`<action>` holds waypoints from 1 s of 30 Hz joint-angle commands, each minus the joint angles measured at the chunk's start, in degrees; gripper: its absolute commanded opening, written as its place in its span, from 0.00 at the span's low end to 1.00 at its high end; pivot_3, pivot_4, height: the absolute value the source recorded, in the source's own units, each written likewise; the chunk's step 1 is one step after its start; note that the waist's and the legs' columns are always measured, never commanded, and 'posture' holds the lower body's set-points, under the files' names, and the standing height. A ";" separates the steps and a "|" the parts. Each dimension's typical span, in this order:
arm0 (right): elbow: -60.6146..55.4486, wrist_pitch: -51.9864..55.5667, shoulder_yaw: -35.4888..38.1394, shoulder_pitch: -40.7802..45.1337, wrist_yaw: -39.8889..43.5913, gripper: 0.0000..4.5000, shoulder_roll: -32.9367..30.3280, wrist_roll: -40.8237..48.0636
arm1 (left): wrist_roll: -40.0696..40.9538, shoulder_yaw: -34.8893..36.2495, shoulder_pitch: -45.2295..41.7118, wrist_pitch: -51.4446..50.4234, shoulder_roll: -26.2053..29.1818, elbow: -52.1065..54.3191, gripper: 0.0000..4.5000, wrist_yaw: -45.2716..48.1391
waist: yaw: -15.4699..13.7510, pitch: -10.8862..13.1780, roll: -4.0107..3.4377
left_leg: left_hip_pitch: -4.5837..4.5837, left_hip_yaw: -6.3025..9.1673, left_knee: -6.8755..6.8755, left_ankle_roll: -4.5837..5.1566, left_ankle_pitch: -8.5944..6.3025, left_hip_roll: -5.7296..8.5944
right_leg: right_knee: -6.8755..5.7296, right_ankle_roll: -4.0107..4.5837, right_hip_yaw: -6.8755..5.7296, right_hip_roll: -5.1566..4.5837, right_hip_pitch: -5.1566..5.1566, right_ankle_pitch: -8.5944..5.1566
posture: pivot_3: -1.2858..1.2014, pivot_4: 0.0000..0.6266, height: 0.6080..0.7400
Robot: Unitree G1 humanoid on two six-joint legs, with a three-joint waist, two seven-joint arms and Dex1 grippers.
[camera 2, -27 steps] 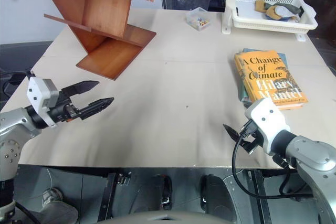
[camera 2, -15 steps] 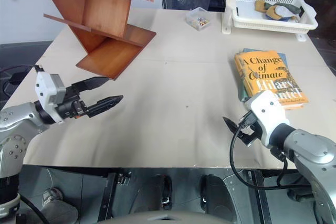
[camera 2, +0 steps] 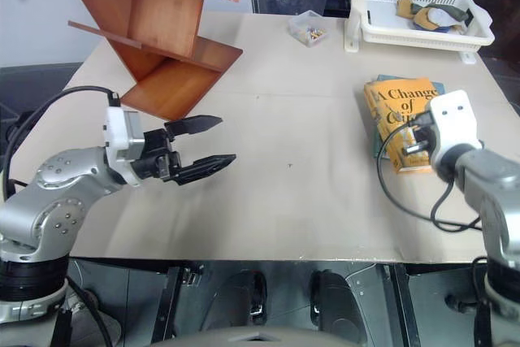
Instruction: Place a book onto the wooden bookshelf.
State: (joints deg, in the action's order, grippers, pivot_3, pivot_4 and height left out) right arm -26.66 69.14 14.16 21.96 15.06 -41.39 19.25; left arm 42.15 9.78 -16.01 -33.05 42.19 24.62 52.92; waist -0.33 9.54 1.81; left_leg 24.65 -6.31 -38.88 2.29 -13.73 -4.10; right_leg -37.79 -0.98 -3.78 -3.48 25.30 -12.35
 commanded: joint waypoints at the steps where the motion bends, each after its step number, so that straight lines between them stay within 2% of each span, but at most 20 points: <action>1: 10.82 -5.14 -1.52 5.85 0.86 0.01 -1.93 -2.98 | -0.53 -1.08 -1.64 1.66 -0.84 1.44 1.00 -0.21 | 0.06 0.00 0.00 | -0.03 0.00 0.00 0.00 0.00 0.00 | -0.02 0.00 0.00 0.02 -0.01 0.00 | 0.52 0.24 1.00; 7: 30.12 -13.45 -5.21 14.81 3.61 0.01 -2.13 -6.28 | -1.34 -3.02 -3.12 2.15 -2.28 1.07 1.00 -0.76 | 0.05 0.01 -0.02 | 0.00 -0.03 -0.01 0.01 0.00 0.00 | -0.02 -0.01 0.02 0.02 -0.01 0.01 | 0.52 0.24 1.00; 13: 41.30 -15.14 -9.81 18.31 9.09 0.01 -1.35 -7.17 | -1.83 -3.74 -2.86 2.26 -3.05 1.89 1.00 -1.32 | 0.15 0.01 -0.02 | 0.02 -0.05 -0.01 0.00 0.01 0.00 | 0.01 -0.01 0.03 0.02 0.00 0.02 | 0.52 0.24 1.00; 17: 42.13 -15.29 -11.02 17.96 11.98 0.01 0.08 -6.89 | -2.01 -3.79 -2.46 2.02 -3.15 2.47 1.00 -2.03 | 0.60 -0.01 0.01 | -0.06 -0.03 -0.02 0.00 0.01 -0.02 | 0.01 -0.02 0.02 0.02 -0.07 0.03 | 0.52 0.24 1.00; 20: 38.27 -14.03 -11.81 16.99 12.92 0.01 1.69 -6.26 | -1.96 -3.30 -1.84 1.65 -3.07 3.34 1.00 -3.28 | 1.11 -0.02 0.02 | -0.20 -0.02 -0.02 0.00 0.01 -0.05 | -0.05 -0.04 0.03 0.03 -0.16 0.02 | 0.52 0.24 1.00; 30: 35.20 -12.32 -11.64 17.79 12.60 0.01 3.70 -6.94 | -1.48 -2.87 -1.31 0.97 -3.02 4.11 1.00 -4.94 | 1.22 -0.03 0.01 | -0.61 -0.14 -0.01 -0.01 -0.01 -0.12 | -0.09 -0.08 0.15 0.10 -0.46 -0.04 | 0.52 0.24 1.00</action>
State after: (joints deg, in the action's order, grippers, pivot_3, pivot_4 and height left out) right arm 9.32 55.19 3.30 39.90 27.00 -38.33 11.83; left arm 40.11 6.03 -16.84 -32.20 39.00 26.56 48.43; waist 0.89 9.51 1.83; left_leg 23.99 -6.46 -38.88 2.28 -13.73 -4.21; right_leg -37.88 -1.15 -3.62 -3.39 24.82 -12.44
